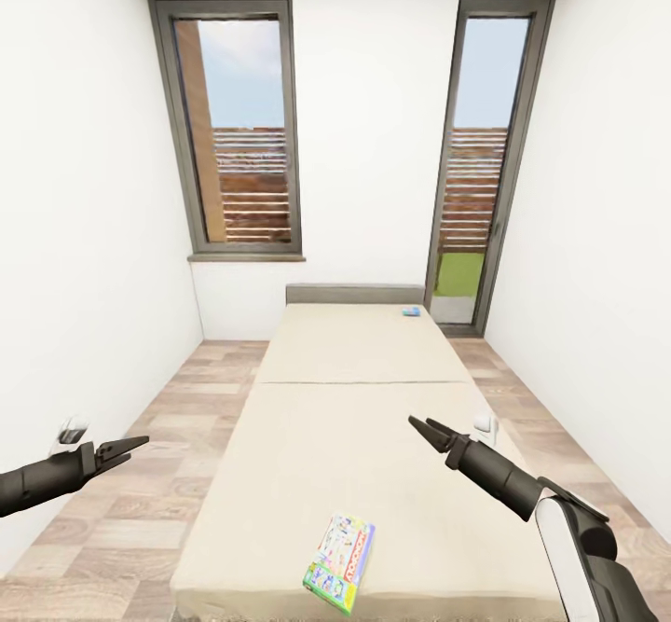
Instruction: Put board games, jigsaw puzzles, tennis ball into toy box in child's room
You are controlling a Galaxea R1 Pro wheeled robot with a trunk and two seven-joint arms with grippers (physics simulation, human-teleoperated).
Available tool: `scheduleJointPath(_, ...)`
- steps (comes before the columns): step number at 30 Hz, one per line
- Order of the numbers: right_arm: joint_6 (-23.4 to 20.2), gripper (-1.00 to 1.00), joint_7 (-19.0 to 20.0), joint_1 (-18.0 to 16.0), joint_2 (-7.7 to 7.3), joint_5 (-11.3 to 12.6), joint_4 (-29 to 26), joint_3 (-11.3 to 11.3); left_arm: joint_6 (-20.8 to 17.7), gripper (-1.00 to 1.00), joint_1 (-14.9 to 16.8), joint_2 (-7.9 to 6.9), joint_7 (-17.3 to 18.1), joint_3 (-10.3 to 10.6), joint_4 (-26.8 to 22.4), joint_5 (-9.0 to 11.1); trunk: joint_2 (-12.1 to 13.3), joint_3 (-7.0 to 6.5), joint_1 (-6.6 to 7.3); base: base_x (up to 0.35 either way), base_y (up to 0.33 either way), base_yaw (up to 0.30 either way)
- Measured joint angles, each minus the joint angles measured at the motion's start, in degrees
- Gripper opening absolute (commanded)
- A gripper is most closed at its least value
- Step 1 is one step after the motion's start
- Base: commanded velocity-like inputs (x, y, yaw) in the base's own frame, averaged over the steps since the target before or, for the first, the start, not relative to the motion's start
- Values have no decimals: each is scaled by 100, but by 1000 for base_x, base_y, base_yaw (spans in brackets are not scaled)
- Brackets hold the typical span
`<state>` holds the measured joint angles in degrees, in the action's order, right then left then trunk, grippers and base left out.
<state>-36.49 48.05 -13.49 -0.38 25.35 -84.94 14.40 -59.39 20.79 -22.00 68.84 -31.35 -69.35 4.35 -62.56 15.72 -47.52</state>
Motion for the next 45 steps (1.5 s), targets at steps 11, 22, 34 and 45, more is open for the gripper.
scheduleJointPath(11, -40, 100, -241, 0, 3, 26, 12, -17, 0, 100, 0, 3, 0, 0, -7, 5, -442, 288, -241, -5, 1, 0)
scheduleJointPath(22, -55, 100, -423, -12, 3, 55, 217, -20, 0, 100, 0, 6, 0, 7, -9, 4, -883, 588, -483, 0, 0, 0)
scheduleJointPath(34, -48, 100, -439, -35, -1, 80, 412, -12, 1, 100, 0, 4, 1, 16, -10, -4, -1365, 862, -749, -142, 49, 0)
scheduleJointPath(45, -38, 100, -529, -43, 5, 81, 424, -12, 0, 100, 0, 5, 1, 17, -9, 0, -1807, 1062, -988, -42, 11, 0)
